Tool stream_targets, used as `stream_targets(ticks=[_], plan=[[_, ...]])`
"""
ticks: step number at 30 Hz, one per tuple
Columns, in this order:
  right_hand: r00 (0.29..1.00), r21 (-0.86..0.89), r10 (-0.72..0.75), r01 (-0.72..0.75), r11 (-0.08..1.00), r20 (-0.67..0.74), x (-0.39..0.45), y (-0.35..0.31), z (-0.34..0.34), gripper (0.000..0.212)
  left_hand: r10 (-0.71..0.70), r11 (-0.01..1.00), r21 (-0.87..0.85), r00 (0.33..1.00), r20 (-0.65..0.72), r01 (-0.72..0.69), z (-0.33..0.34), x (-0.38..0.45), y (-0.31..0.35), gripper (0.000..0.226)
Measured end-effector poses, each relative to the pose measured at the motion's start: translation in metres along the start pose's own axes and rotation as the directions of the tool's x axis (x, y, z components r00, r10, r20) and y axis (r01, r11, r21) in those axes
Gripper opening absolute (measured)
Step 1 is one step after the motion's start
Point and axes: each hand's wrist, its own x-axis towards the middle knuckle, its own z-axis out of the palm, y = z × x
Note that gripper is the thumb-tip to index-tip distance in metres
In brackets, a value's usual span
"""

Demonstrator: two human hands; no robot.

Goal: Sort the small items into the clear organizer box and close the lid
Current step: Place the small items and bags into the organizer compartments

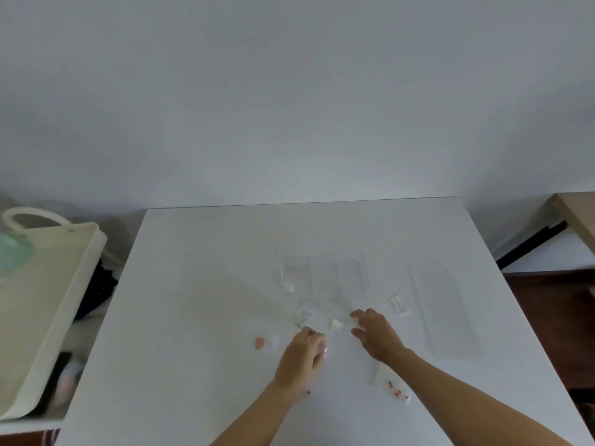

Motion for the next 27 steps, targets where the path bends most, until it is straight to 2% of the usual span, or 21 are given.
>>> stream_targets(ticks=[4,8,16,20,23,27], plan=[[1.0,-0.039,0.004,-0.004,0.999,-0.021,0.004,-0.011,0.008,0.038,0.018,0.998,-0.056,0.985,-0.17,-0.028,-0.04,0.02,-0.011,0.018],[0.998,-0.066,0.021,-0.025,0.998,-0.053,0.007,-0.017,0.015,0.034,0.043,0.998,-0.032,0.974,-0.223,-0.051,-0.075,0.053,-0.02,0.016],[0.995,-0.045,0.055,-0.059,0.997,-0.082,0.01,-0.013,0.022,0.022,0.04,0.996,0.082,0.997,-0.059,-0.035,-0.093,0.118,-0.015,0.015],[0.995,0.006,0.062,-0.062,0.998,-0.077,0.011,-0.006,0.016,0.004,0.013,0.971,0.236,0.998,0.057,-0.026,-0.088,0.135,-0.013,0.019],[0.995,0.114,0.058,-0.049,0.992,-0.076,0.009,0.001,0.007,0.004,-0.025,0.935,0.354,0.993,0.116,-0.018,-0.081,0.142,-0.016,0.023],[0.989,0.196,0.024,0.005,0.981,-0.146,0.011,0.006,-0.009,0.009,-0.048,0.853,0.52,0.983,0.179,-0.053,-0.072,0.147,-0.019,0.024]])
